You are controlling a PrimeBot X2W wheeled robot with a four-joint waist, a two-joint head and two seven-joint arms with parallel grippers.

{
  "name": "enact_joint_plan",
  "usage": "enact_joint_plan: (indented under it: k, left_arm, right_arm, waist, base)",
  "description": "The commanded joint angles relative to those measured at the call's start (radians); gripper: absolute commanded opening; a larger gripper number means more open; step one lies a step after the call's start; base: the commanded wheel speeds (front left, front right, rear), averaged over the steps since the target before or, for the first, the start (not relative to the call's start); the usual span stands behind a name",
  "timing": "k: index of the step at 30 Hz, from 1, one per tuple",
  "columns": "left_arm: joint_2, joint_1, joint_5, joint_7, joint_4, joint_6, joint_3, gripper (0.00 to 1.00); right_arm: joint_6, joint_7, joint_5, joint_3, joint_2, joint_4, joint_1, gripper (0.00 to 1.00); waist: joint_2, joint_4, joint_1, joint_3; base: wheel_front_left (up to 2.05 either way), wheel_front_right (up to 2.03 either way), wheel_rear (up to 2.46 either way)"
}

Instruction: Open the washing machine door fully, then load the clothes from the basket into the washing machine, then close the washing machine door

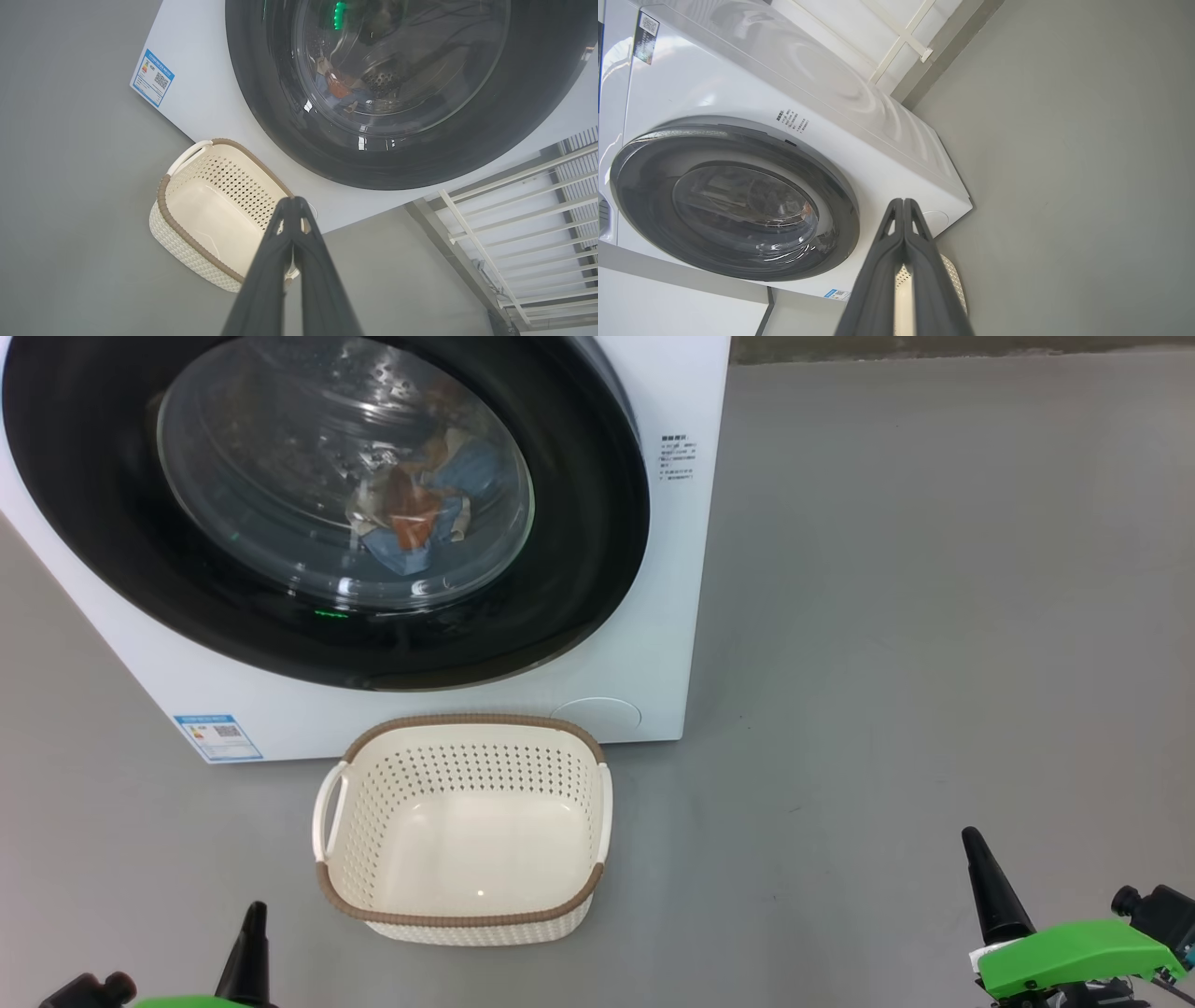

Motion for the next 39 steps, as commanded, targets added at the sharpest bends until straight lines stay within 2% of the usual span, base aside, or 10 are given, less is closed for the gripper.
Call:
enact_joint_plan:
  k: [1,39]
  left_arm:
    - [0.011,-0.046,-0.027,0.009,-0.031,-0.001,0.027,0.00]
    - [-0.013,-0.066,-0.397,0.121,-0.060,-0.002,0.073,0.00]
  right_arm:
    - [-0.003,0.009,0.029,0.002,-0.004,-0.032,-0.017,0.00]
    - [-0.005,0.122,0.375,-0.039,0.034,-0.088,-0.017,0.00]
  waist:
    - [0.0000,0.000,-0.0001,-0.001]
    - [0.0000,-0.001,-0.0001,-0.024]
  base:
    - [0.00,0.00,0.00]
    - [0.00,0.00,0.00]
